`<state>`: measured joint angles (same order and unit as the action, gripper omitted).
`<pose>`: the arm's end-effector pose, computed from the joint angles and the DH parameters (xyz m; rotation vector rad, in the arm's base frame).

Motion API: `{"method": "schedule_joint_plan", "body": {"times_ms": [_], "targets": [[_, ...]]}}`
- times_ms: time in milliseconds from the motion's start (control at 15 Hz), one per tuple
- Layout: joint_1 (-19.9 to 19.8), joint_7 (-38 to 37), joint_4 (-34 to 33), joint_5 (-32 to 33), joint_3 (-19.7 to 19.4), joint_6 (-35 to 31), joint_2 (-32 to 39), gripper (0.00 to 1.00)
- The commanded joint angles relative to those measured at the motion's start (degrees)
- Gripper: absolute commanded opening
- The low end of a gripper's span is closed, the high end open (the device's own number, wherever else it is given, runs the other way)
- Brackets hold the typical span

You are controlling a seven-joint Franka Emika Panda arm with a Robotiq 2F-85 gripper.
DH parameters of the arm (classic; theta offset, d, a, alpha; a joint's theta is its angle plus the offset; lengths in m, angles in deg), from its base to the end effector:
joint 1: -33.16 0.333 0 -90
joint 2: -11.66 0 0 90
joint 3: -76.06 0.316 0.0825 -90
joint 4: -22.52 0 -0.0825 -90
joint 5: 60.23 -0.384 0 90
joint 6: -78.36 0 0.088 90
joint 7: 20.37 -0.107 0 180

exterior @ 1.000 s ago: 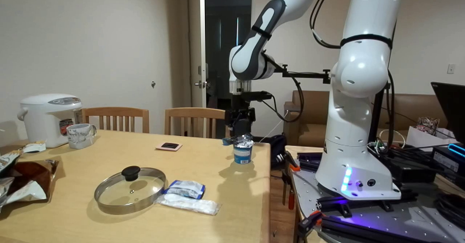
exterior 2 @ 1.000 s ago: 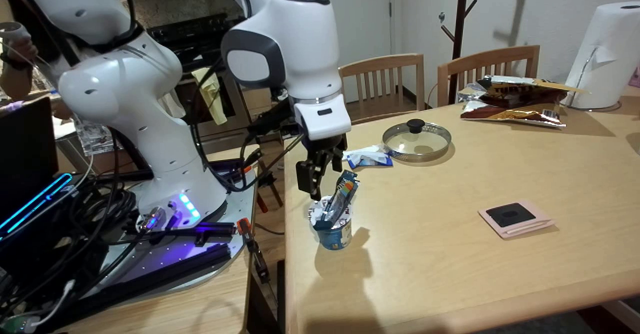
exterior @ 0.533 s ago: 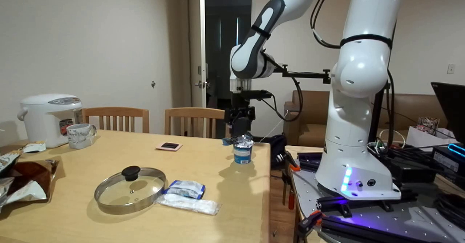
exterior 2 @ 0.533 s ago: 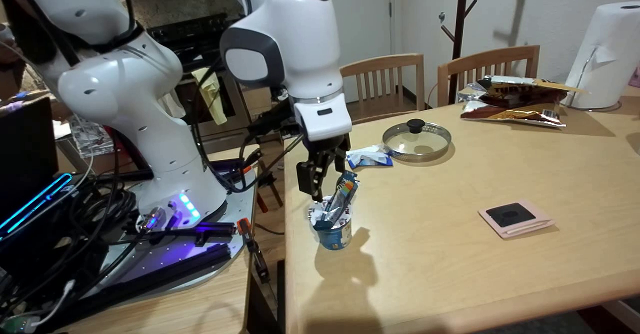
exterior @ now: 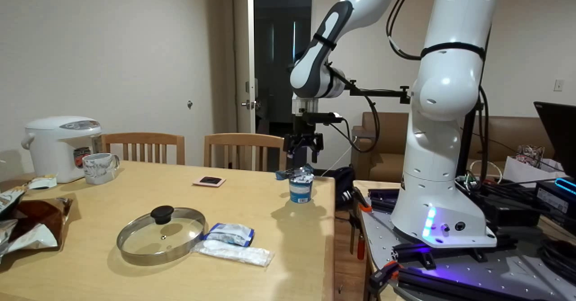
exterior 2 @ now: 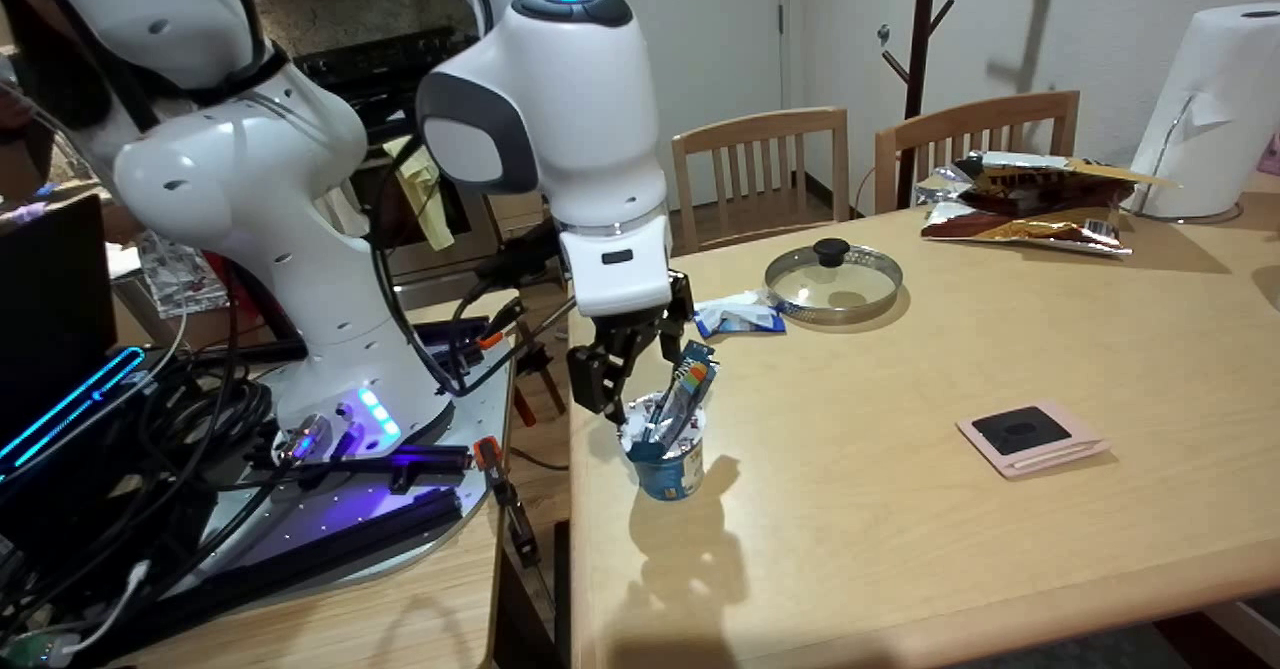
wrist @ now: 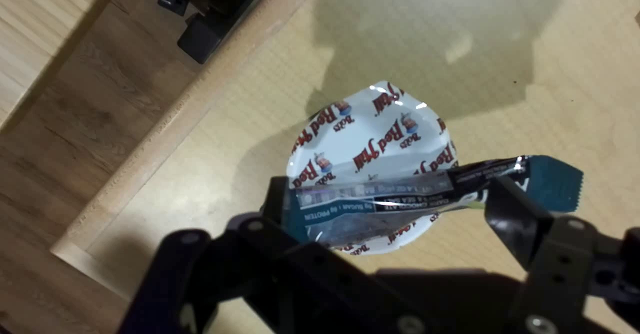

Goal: Push the plastic wrap off the tub, then pick the tub and move it slightly up on the table

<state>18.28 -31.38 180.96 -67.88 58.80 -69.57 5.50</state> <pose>0.3214 -0.2005 0.2392 -2.7490 1.2712 0.0957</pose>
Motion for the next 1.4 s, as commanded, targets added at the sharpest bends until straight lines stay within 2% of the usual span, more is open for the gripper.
{"method": "schedule_joint_plan", "body": {"times_ms": [0, 333, 533, 733, 1000, 1200, 1333], "targets": [[-0.68, 1.60, 0.71, -3.34, -0.14, 0.31, -0.29, 1.00], [-0.31, 0.52, -0.34, -6.05, 0.15, -0.22, 1.31, 1.00], [-0.32, -2.81, -1.18, -5.06, 0.84, -1.31, 3.53, 1.00], [-0.37, -9.58, -2.55, -0.40, 1.91, -3.48, 7.06, 1.00], [0.51, -18.79, -4.68, 9.78, 1.59, -4.90, 10.58, 1.00], [1.82, -21.68, -6.28, 14.50, 0.87, -3.97, 12.01, 1.00], [2.39, -20.85, -7.18, 14.56, 0.86, -3.77, 12.67, 1.00]]}}
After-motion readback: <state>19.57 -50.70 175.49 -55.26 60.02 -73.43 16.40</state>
